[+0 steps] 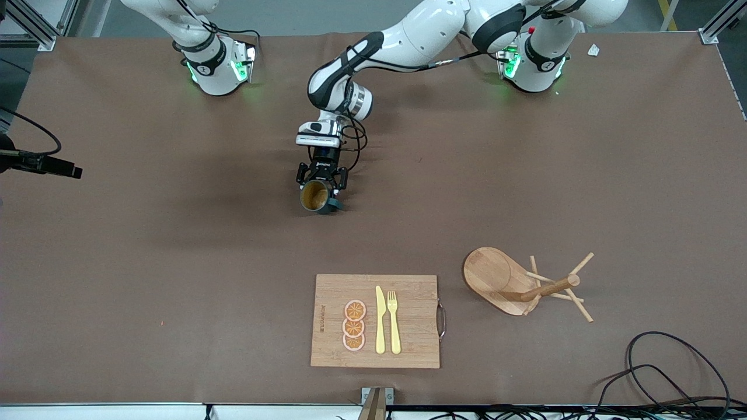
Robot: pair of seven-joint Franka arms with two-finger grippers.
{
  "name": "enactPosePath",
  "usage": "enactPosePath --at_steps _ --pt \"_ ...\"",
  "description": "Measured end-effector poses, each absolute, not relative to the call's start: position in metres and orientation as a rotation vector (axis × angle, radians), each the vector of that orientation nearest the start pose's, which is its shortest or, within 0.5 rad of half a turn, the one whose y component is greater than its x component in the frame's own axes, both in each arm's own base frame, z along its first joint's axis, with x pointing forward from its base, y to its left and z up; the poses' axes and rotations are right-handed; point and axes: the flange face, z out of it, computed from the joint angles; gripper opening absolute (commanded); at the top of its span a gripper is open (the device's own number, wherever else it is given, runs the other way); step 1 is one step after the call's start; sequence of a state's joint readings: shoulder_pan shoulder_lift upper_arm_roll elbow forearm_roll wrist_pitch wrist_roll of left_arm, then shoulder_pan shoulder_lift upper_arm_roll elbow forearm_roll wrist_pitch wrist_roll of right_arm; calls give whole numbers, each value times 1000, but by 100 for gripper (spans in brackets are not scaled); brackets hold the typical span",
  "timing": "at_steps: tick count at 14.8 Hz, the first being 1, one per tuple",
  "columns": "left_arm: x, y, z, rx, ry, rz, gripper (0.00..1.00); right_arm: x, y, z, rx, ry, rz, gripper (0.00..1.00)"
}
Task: Transfer cup from left to right arm and place
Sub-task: 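Lower the mug onto the table and open the left gripper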
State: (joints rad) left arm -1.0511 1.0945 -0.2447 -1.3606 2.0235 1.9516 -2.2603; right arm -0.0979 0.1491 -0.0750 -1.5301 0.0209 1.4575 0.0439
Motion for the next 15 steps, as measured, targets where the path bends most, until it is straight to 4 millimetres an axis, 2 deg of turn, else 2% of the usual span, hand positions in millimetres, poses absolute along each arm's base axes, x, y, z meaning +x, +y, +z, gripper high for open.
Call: enactPosePath --at_steps 1,5,9,12,15 --pt "291 -667 86 -2431 392 -1996 99 575 -91 546 -3065 390 345 100" --pt "276 -670 83 -2478 322 -1925 100 580 -70 531 -3003 613 379 100" --pt "263 -672 86 -2575 154 -1761 100 585 -22 514 -2982 791 383 100" --pt "255 -679 113 -2655 -10 -1566 100 586 13 494 -2947 939 379 100" --pt "268 -682 163 -2726 -218 -1353 100 584 49 475 -2925 1068 373 100"
